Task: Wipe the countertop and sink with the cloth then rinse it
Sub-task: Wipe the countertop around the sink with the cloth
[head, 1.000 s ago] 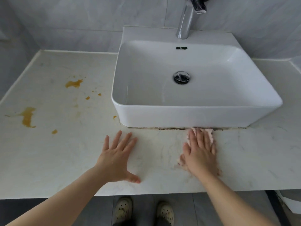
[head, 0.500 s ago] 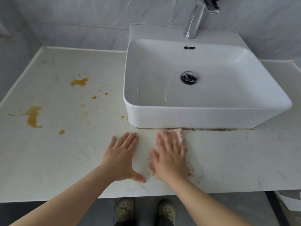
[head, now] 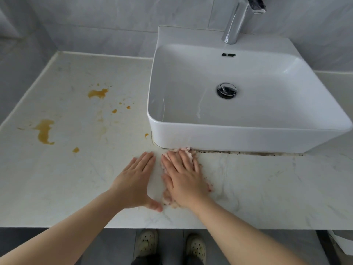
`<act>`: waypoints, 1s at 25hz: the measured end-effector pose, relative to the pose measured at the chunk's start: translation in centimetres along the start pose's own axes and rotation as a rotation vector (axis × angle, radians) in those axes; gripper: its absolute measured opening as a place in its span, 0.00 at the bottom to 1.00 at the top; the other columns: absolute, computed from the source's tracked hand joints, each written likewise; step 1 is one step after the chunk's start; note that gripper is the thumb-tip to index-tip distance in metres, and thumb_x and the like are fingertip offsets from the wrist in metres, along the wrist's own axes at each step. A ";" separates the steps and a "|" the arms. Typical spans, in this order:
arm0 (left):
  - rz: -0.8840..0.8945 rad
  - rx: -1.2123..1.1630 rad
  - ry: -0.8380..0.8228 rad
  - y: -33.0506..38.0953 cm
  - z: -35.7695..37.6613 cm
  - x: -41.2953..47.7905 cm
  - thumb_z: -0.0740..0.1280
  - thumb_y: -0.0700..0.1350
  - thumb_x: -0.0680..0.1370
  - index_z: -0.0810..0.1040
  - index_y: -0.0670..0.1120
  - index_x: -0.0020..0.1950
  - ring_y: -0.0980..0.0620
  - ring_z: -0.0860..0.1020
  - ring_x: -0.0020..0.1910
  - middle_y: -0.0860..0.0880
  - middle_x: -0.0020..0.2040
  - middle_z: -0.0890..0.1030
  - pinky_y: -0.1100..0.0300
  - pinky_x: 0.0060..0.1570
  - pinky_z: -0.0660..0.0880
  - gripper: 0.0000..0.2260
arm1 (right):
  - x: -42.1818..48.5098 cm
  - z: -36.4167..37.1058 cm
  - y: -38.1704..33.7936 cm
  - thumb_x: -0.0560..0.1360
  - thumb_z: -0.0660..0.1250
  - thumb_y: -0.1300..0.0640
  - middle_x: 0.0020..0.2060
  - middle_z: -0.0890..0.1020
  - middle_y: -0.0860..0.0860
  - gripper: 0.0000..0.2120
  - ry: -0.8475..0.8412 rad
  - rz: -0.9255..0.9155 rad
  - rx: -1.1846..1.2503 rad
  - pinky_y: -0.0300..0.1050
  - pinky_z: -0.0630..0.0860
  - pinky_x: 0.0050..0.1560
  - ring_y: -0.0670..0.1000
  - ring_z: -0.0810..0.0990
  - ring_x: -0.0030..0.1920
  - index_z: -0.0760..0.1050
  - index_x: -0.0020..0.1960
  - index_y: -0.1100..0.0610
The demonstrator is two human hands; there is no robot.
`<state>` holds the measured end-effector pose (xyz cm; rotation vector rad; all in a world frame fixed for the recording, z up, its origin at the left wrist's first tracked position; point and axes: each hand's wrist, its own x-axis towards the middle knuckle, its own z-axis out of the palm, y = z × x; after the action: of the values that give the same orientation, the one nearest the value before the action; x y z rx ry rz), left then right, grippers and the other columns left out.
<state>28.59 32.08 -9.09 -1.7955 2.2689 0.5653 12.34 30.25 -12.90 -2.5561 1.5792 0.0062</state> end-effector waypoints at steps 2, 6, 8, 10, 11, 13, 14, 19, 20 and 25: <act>-0.008 0.023 0.014 -0.3 0.4 0.0 0.54 0.79 0.52 0.27 0.45 0.70 0.55 0.28 0.67 0.54 0.71 0.29 0.55 0.68 0.31 0.63 | -0.1 -0.2 2.5 0.78 0.48 0.43 0.72 0.67 0.46 0.26 0.019 -0.042 -0.039 0.52 0.50 0.70 0.53 0.65 0.72 0.64 0.73 0.48; -0.034 0.017 0.023 -0.8 0.7 0.1 0.46 0.82 0.47 0.27 0.49 0.71 0.45 0.27 0.71 0.51 0.68 0.25 0.49 0.69 0.31 0.64 | -1.7 -0.1 4.5 0.78 0.45 0.42 0.75 0.62 0.49 0.28 0.158 0.235 -0.045 0.55 0.47 0.71 0.55 0.60 0.75 0.59 0.75 0.50; -0.029 0.013 0.010 -0.8 0.8 0.2 0.46 0.82 0.46 0.30 0.49 0.73 0.43 0.28 0.71 0.49 0.69 0.26 0.49 0.69 0.32 0.65 | -1.0 0.1 1.5 0.79 0.40 0.41 0.77 0.51 0.49 0.29 0.109 0.286 0.012 0.56 0.38 0.71 0.56 0.47 0.76 0.48 0.77 0.50; -0.016 0.030 0.011 -0.8 0.8 0.1 0.48 0.81 0.48 0.28 0.48 0.72 0.44 0.28 0.71 0.49 0.70 0.27 0.50 0.69 0.31 0.63 | 0.2 0.3 -1.8 0.80 0.43 0.42 0.76 0.56 0.49 0.27 0.086 0.130 0.041 0.58 0.43 0.71 0.56 0.51 0.76 0.53 0.76 0.51; -0.005 0.043 0.006 -1.0 0.7 0.0 0.49 0.81 0.50 0.27 0.47 0.70 0.44 0.27 0.70 0.49 0.70 0.27 0.51 0.68 0.31 0.62 | 0.8 0.3 -2.3 0.80 0.46 0.43 0.74 0.63 0.49 0.26 0.079 0.041 0.036 0.58 0.48 0.70 0.56 0.60 0.74 0.61 0.75 0.51; 0.008 0.049 -0.015 -1.5 0.4 -0.2 0.56 0.79 0.53 0.25 0.47 0.68 0.47 0.26 0.69 0.51 0.69 0.26 0.54 0.67 0.29 0.62 | 0.8 0.6 -0.7 0.80 0.46 0.43 0.72 0.67 0.48 0.25 0.057 -0.040 -0.020 0.55 0.51 0.69 0.54 0.66 0.72 0.65 0.73 0.51; 0.008 0.043 -0.020 -1.7 0.3 -0.3 0.60 0.78 0.55 0.26 0.47 0.69 0.49 0.25 0.68 0.52 0.68 0.26 0.55 0.66 0.29 0.62 | 0.0 0.6 0.7 0.80 0.45 0.43 0.73 0.65 0.48 0.26 0.033 -0.017 -0.034 0.54 0.49 0.70 0.54 0.64 0.73 0.63 0.74 0.50; 0.009 0.028 -0.001 -1.5 0.3 -0.3 0.65 0.74 0.60 0.32 0.48 0.74 0.50 0.25 0.68 0.52 0.70 0.27 0.55 0.66 0.29 0.60 | -3.8 0.3 4.1 0.71 0.28 0.36 0.77 0.42 0.47 0.36 0.058 0.511 0.008 0.50 0.29 0.69 0.51 0.38 0.77 0.39 0.77 0.48; 0.014 0.031 -0.006 -1.5 0.3 -0.3 0.65 0.74 0.60 0.33 0.48 0.75 0.51 0.26 0.69 0.51 0.73 0.29 0.55 0.66 0.29 0.60 | -2.8 0.2 2.7 0.71 0.32 0.37 0.77 0.47 0.47 0.37 0.070 0.541 0.038 0.52 0.30 0.70 0.52 0.43 0.77 0.45 0.78 0.49; 0.028 0.048 0.000 -2.0 0.1 -0.3 0.64 0.75 0.60 0.36 0.48 0.75 0.52 0.28 0.70 0.50 0.75 0.33 0.55 0.68 0.31 0.58 | -1.9 0.3 -1.0 0.81 0.43 0.45 0.72 0.67 0.47 0.25 0.011 -0.036 -0.027 0.56 0.52 0.69 0.53 0.61 0.74 0.63 0.73 0.50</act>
<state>30.54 31.98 -9.44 -1.7449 2.2906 0.5112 12.42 32.45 -12.97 -2.6092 1.5465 0.0089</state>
